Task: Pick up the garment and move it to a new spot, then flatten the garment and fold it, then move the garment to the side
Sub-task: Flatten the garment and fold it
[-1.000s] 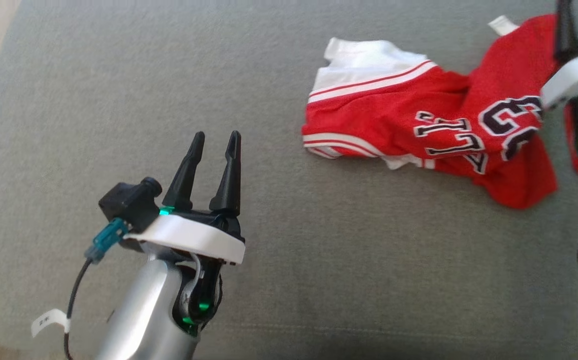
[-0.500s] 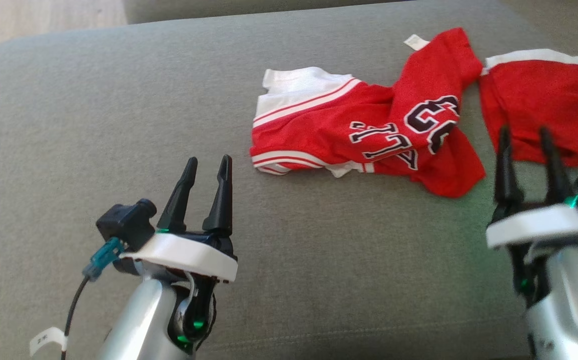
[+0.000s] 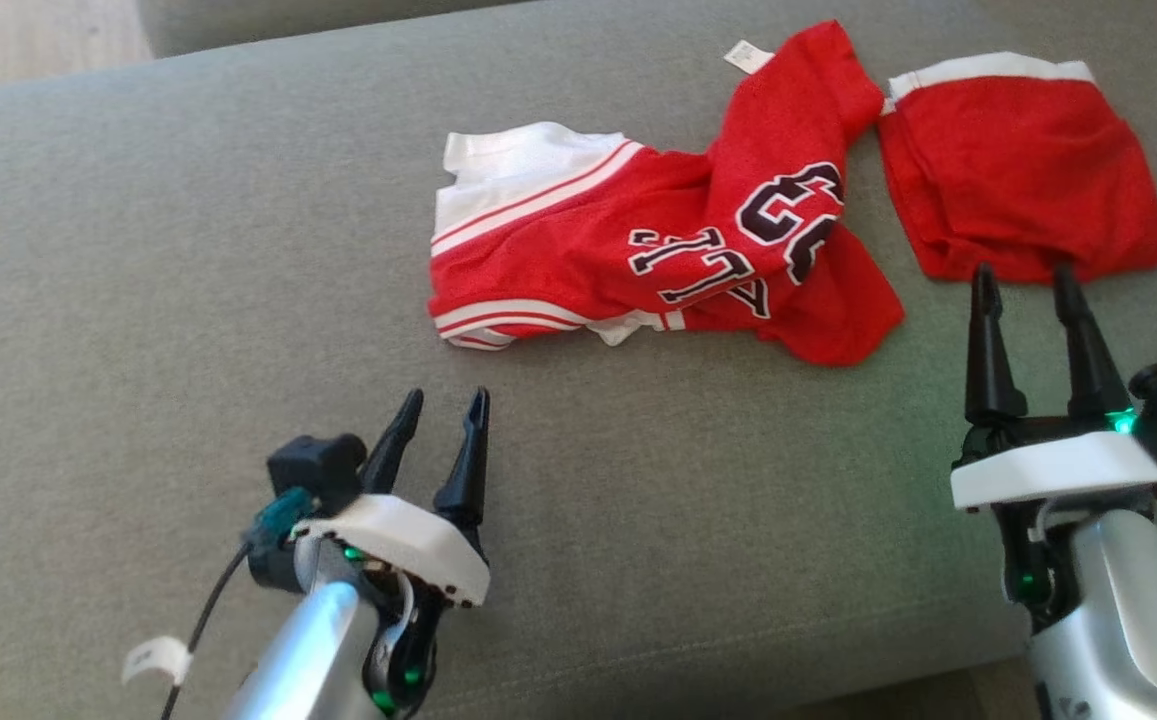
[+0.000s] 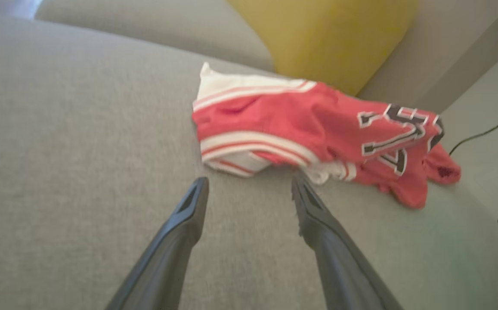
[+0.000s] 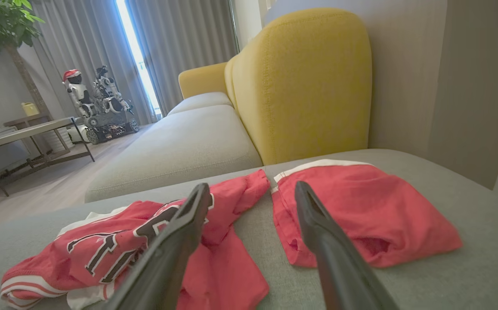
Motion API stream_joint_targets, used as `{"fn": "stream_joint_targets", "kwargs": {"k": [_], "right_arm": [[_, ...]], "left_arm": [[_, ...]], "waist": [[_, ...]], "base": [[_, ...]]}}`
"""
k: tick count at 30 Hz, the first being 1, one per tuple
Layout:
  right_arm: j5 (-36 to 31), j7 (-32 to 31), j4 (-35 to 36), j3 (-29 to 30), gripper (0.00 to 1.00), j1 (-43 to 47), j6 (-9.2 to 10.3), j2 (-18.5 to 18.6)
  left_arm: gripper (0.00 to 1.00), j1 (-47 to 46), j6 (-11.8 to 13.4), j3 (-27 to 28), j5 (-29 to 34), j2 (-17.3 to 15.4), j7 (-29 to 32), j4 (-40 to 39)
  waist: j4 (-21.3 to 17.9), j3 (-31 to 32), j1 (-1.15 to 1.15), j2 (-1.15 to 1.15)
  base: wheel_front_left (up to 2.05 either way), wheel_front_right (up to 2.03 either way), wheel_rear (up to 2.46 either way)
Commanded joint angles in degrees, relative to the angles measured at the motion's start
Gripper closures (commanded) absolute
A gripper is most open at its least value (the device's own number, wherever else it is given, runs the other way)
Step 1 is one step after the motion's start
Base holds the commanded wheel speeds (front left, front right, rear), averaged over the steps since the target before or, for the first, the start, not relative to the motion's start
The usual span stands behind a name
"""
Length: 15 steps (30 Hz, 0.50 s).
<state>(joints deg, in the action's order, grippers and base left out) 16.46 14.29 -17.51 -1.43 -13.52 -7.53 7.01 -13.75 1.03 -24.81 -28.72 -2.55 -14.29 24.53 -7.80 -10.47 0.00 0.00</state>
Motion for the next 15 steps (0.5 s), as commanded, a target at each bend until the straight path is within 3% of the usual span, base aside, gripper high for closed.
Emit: {"fn": "stream_joint_targets", "kwargs": {"k": [1,9,15], "right_arm": [[-0.5,0.2,1.9,-1.3,0.0,-1.5,0.04,-0.3],[0.0,0.4,2.3,-1.6,0.0,-2.6,0.04,-0.9],[0.4,0.5,2.4,-1.1,0.0,-3.6,0.04,-1.3]], "left_arm": [[0.0,-3.9,0.4,1.0,0.5,-0.3,-0.7,0.6],[0.0,-13.7,2.7,-0.9,-1.2,-0.3,-0.1,15.4],[0.0,-19.2,1.1,-3.2,-3.7,-0.3,0.2,21.1]], "waist": [[-1.0,-0.8,0.0,0.0],[-4.0,-3.9,0.0,0.0],[-5.3,-6.1,0.0,0.0]], "base": [[0.0,0.0,0.0],[0.0,0.0,0.0],[0.0,0.0,0.0]]}}
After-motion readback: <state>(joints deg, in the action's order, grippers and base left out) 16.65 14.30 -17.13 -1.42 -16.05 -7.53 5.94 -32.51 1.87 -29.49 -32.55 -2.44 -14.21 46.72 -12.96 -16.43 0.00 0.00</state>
